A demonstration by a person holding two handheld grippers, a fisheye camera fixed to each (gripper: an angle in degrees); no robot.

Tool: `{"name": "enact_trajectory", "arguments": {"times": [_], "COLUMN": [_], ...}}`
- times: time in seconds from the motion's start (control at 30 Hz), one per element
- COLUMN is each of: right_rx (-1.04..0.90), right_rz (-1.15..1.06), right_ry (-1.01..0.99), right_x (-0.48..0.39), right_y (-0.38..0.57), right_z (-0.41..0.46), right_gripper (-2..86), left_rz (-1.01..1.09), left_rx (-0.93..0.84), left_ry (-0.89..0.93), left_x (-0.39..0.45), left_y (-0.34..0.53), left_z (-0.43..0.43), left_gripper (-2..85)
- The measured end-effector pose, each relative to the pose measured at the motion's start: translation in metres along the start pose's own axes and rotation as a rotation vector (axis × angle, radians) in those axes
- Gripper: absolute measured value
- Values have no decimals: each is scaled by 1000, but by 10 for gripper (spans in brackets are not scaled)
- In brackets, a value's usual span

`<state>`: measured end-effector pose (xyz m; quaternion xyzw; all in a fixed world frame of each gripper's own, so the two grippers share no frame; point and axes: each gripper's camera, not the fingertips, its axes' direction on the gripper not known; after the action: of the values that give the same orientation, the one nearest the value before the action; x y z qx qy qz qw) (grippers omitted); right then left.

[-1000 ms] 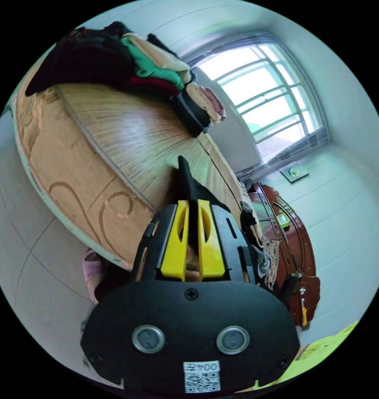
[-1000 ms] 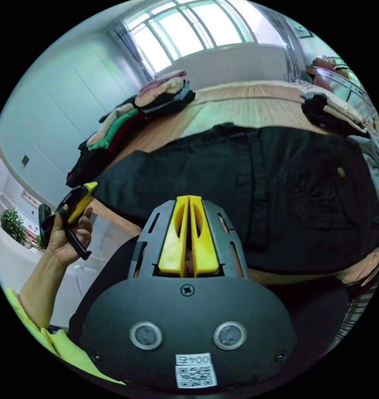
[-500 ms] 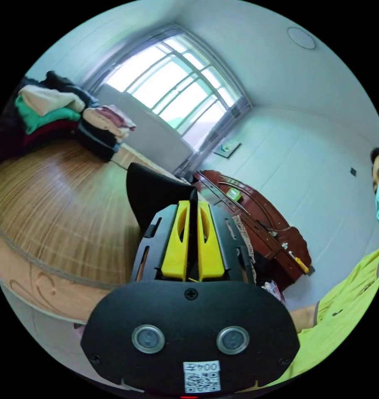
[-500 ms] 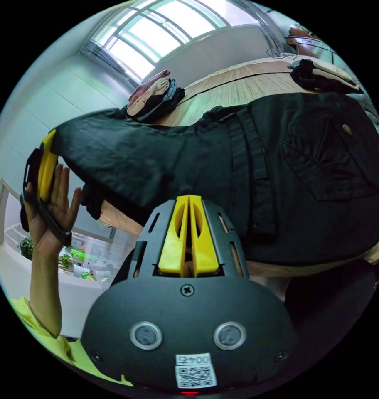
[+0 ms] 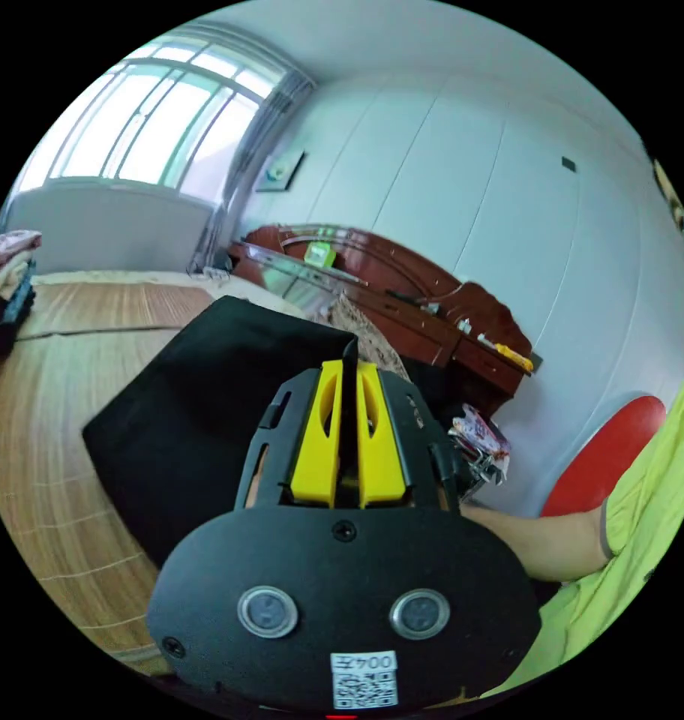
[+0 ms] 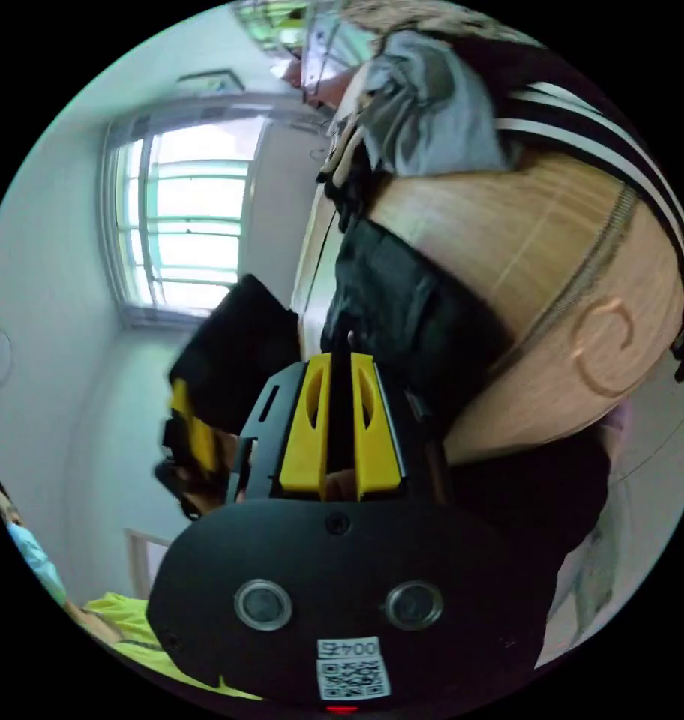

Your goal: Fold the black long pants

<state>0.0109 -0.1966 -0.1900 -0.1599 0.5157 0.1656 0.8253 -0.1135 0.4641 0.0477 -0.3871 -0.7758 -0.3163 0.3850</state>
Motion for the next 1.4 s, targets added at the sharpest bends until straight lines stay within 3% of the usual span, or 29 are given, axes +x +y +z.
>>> {"name": "enact_trajectory", "arguments": {"times": [0.13, 0.4, 0.57, 0.77, 0.9, 0.97, 1.1, 1.27, 1.4], "right_rx": [-20, -110, -145, -311, -407, -473, -436, -417, -361], "right_rz": [177, 57, 9, -43, -138, -127, -222, -546, -552], "right_ry": [-384, -373, -237, -63, 57, 225, 369, 495, 421], "right_x": [63, 45, 20, 16, -8, -21, -67, -165, -182], "right_y": [-30, -50, -72, -89, -92, -93, -84, -43, -31], "right_z": [-46, -54, -58, -42, -21, 0, 14, 25, -6], "right_gripper": [113, 178, 200, 156, 128, 76, 38, 31, 30], "left_rz": [-108, -125, -34, -86, -226, -378, -641, -704, -658], "left_rx": [-220, -158, -231, -139, -101, -52, 248, 224, 154], "left_ry": [87, 210, 269, 260, 175, 132, 146, 128, 82], "left_x": [-26, -40, -31, -40, -82, -108, -148, -167, -164], "left_y": [42, 40, 39, 50, 114, 148, 198, 201, 194], "left_z": [89, 79, 83, 13, -78, -112, -163, -154, -141], "left_gripper": [19, 32, 17, 5, 2, 2, 1, 1, 1]}}
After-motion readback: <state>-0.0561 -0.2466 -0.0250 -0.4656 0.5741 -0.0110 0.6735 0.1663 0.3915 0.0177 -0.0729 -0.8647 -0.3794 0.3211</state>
